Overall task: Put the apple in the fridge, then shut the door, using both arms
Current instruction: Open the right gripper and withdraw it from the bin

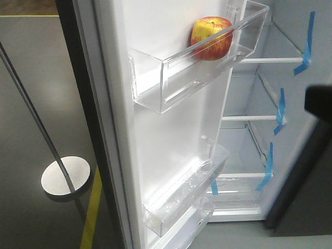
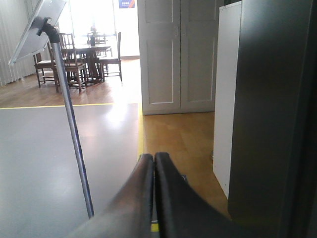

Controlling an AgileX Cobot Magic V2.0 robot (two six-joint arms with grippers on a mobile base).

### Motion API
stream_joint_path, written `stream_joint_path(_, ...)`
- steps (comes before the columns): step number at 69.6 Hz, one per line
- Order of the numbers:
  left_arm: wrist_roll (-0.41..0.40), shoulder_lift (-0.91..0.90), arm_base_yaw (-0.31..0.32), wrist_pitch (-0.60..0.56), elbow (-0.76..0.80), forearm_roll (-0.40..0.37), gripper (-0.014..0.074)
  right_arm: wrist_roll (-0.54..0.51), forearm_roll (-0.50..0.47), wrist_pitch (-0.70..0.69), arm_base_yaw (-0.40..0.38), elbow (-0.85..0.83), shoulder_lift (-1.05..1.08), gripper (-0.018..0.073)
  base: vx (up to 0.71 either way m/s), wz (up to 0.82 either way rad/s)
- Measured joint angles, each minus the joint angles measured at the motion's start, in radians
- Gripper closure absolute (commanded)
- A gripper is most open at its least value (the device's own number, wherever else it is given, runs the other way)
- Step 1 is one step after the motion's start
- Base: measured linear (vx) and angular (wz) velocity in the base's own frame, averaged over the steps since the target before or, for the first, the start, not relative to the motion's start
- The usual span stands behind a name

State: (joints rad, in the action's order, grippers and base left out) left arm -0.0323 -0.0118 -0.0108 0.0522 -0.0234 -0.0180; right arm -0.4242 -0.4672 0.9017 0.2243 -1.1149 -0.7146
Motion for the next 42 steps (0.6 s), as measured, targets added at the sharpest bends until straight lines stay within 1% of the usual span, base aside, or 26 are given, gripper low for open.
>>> stream_joint_path(9,0.0,0.0,0.0,0.0,0.0,0.0,0.0603,0.003,-0.041,0.086,0.0,0.122,0.132,0.0001,0.0,0.0)
stream_joint_path(16,0.0,0.0,0.0,0.0,0.0,0.0,0.0603,0.02,-0.054,0.135,0.0,0.212,0.215,0.0001,0.0,0.0)
stream_joint_path(25,0.0,0.0,0.0,0.0,0.0,0.0,0.0603,0.045,-0.059,0.171,0.0,0.32,0.312,0.0001,0.0,0.0)
stream_joint_path(42,0.0,0.0,0.0,0.0,0.0,0.0,0.0603,0.077,-0.106,0.209,0.0,0.469,0.504,0.0001,0.0,0.0)
